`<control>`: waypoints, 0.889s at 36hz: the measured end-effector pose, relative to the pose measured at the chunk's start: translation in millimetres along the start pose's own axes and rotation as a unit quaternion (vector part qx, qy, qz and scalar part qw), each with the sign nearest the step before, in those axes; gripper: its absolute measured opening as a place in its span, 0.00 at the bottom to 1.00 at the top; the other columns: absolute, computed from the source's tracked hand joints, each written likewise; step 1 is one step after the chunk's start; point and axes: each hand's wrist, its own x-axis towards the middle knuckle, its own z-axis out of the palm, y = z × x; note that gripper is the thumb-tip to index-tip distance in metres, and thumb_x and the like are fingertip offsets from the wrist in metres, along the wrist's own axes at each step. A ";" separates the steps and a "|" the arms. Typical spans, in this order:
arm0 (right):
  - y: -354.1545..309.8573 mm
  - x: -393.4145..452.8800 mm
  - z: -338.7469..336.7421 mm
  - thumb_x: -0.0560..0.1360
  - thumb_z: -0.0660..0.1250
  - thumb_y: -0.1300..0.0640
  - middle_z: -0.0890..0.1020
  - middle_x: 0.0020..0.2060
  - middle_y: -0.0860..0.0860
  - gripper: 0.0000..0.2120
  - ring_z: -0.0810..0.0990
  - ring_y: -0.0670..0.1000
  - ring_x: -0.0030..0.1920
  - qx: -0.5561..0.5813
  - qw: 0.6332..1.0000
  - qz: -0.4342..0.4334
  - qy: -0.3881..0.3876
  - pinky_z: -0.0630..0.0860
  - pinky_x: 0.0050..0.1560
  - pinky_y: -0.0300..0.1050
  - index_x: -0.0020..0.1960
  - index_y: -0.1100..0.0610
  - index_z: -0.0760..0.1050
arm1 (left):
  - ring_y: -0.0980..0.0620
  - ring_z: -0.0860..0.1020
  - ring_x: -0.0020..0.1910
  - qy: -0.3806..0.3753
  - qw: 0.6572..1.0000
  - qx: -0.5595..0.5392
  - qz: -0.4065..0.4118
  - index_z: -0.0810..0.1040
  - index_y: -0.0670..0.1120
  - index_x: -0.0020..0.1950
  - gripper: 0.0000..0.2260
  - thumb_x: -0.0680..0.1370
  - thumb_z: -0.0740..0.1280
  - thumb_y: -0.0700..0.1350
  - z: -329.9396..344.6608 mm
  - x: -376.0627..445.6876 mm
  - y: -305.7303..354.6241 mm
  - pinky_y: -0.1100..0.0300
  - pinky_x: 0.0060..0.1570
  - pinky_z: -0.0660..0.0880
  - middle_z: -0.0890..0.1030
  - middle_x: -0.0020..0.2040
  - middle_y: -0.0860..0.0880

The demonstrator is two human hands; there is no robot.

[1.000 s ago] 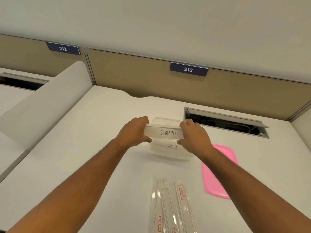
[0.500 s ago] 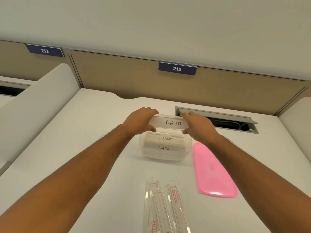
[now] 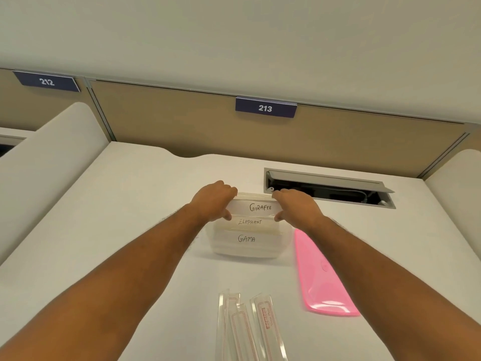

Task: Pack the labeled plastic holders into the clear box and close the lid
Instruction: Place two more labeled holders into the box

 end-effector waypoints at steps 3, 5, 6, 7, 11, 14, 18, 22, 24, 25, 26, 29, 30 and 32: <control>1.1 4.6 7.9 0.70 0.77 0.50 0.80 0.51 0.51 0.21 0.79 0.55 0.52 0.000 1.000 0.000 -0.012 0.71 0.43 0.47 0.58 0.56 0.74 | 0.47 0.75 0.49 -0.023 1.000 0.004 -0.007 0.75 0.45 0.54 0.22 0.68 0.78 0.53 5.0 4.8 -0.3 0.55 0.37 0.69 0.79 0.46 0.48; 1.0 7.7 12.6 0.70 0.76 0.51 0.80 0.51 0.51 0.20 0.79 0.55 0.51 0.001 1.000 0.001 -0.022 0.70 0.42 0.47 0.57 0.56 0.74 | 0.45 0.76 0.46 -0.043 0.999 0.007 -0.011 0.75 0.44 0.52 0.21 0.68 0.79 0.52 7.0 8.1 0.5 0.54 0.37 0.71 0.78 0.45 0.46; 1.0 9.3 15.0 0.71 0.76 0.52 0.80 0.50 0.51 0.19 0.79 0.56 0.51 0.000 1.000 0.001 -0.027 0.70 0.42 0.47 0.56 0.56 0.73 | 0.45 0.77 0.45 -0.052 0.999 0.010 -0.011 0.75 0.44 0.52 0.20 0.68 0.78 0.51 7.7 9.8 0.9 0.55 0.37 0.70 0.77 0.45 0.46; 0.9 10.9 17.3 0.71 0.75 0.53 0.80 0.50 0.52 0.17 0.79 0.56 0.50 -0.001 1.000 0.001 -0.031 0.70 0.42 0.47 0.55 0.56 0.73 | 0.45 0.77 0.44 -0.059 0.998 0.014 -0.011 0.75 0.43 0.52 0.19 0.69 0.78 0.50 8.4 11.4 1.0 0.55 0.37 0.70 0.77 0.44 0.45; 0.7 16.6 26.2 0.73 0.72 0.57 0.81 0.48 0.52 0.12 0.80 0.57 0.49 -0.020 0.999 -0.001 -0.048 0.72 0.42 0.48 0.54 0.56 0.73 | 0.45 0.76 0.40 -0.076 0.996 0.040 0.000 0.75 0.42 0.49 0.15 0.71 0.77 0.46 12.2 17.2 -0.3 0.55 0.36 0.67 0.78 0.43 0.45; -0.7 20.0 31.8 0.74 0.70 0.59 0.81 0.48 0.54 0.10 0.80 0.58 0.49 -0.037 0.998 -0.010 -0.056 0.72 0.42 0.48 0.53 0.58 0.73 | 0.44 0.79 0.43 -0.092 0.993 0.072 0.017 0.75 0.42 0.46 0.10 0.72 0.74 0.41 17.0 20.5 -1.0 0.55 0.37 0.67 0.80 0.44 0.45; -4.4 23.1 37.1 0.75 0.67 0.63 0.80 0.47 0.54 0.09 0.79 0.58 0.49 -0.047 0.996 -0.012 -0.074 0.73 0.42 0.48 0.54 0.58 0.71 | 0.43 0.80 0.45 -0.115 0.988 0.097 0.021 0.77 0.41 0.48 0.06 0.74 0.72 0.38 24.3 25.7 -0.9 0.54 0.39 0.72 0.82 0.47 0.44; -6.8 25.4 43.5 0.73 0.63 0.68 0.80 0.48 0.53 0.12 0.79 0.57 0.50 -0.047 0.995 -0.016 -0.082 0.74 0.44 0.47 0.55 0.58 0.71 | 0.42 0.79 0.46 -0.127 0.986 0.105 0.020 0.76 0.40 0.48 0.05 0.75 0.70 0.39 32.9 28.9 -1.3 0.53 0.40 0.74 0.80 0.47 0.43; -8.1 27.3 46.4 0.73 0.62 0.69 0.80 0.49 0.53 0.13 0.79 0.57 0.51 -0.052 0.995 -0.017 -0.087 0.73 0.44 0.48 0.55 0.58 0.71 | 0.42 0.79 0.47 -0.134 0.985 0.106 0.018 0.76 0.40 0.49 0.05 0.76 0.70 0.39 37.2 29.6 -1.2 0.54 0.41 0.74 0.80 0.48 0.43; -8.7 28.1 47.7 0.73 0.62 0.70 0.80 0.49 0.53 0.13 0.79 0.57 0.51 -0.054 0.994 -0.016 -0.091 0.73 0.44 0.48 0.55 0.58 0.71 | 0.42 0.79 0.47 -0.137 0.985 0.107 0.017 0.76 0.40 0.49 0.04 0.76 0.69 0.38 39.0 30.0 -0.9 0.54 0.41 0.74 0.80 0.48 0.43; -9.3 29.0 48.9 0.73 0.62 0.70 0.80 0.49 0.53 0.13 0.79 0.57 0.50 -0.056 0.994 -0.016 -0.095 0.72 0.43 0.48 0.55 0.58 0.72 | 0.42 0.79 0.47 -0.139 0.984 0.108 0.016 0.76 0.40 0.49 0.04 0.76 0.69 0.38 40.6 30.3 -0.5 0.54 0.40 0.73 0.80 0.48 0.43; -10.7 30.5 52.5 0.73 0.63 0.69 0.79 0.49 0.54 0.12 0.79 0.57 0.49 -0.061 0.993 -0.019 -0.098 0.68 0.40 0.47 0.54 0.59 0.72 | 0.42 0.79 0.46 -0.144 0.983 0.111 0.014 0.77 0.40 0.49 0.03 0.76 0.68 0.36 44.2 31.7 0.6 0.54 0.39 0.73 0.81 0.47 0.43; -11.0 30.7 53.9 0.73 0.63 0.69 0.79 0.49 0.54 0.12 0.79 0.57 0.49 -0.062 0.993 -0.019 -0.098 0.67 0.39 0.47 0.54 0.59 0.72 | 0.42 0.80 0.46 -0.145 0.983 0.114 0.013 0.77 0.40 0.49 0.04 0.76 0.68 0.35 45.3 32.0 0.8 0.55 0.39 0.73 0.81 0.48 0.43; -11.5 30.8 57.0 0.73 0.63 0.69 0.79 0.48 0.54 0.11 0.79 0.57 0.48 -0.063 0.993 -0.019 -0.097 0.67 0.39 0.47 0.53 0.59 0.72 | 0.43 0.80 0.47 -0.146 0.982 0.116 0.011 0.77 0.40 0.49 0.05 0.75 0.67 0.34 47.0 32.6 1.4 0.55 0.39 0.72 0.81 0.48 0.43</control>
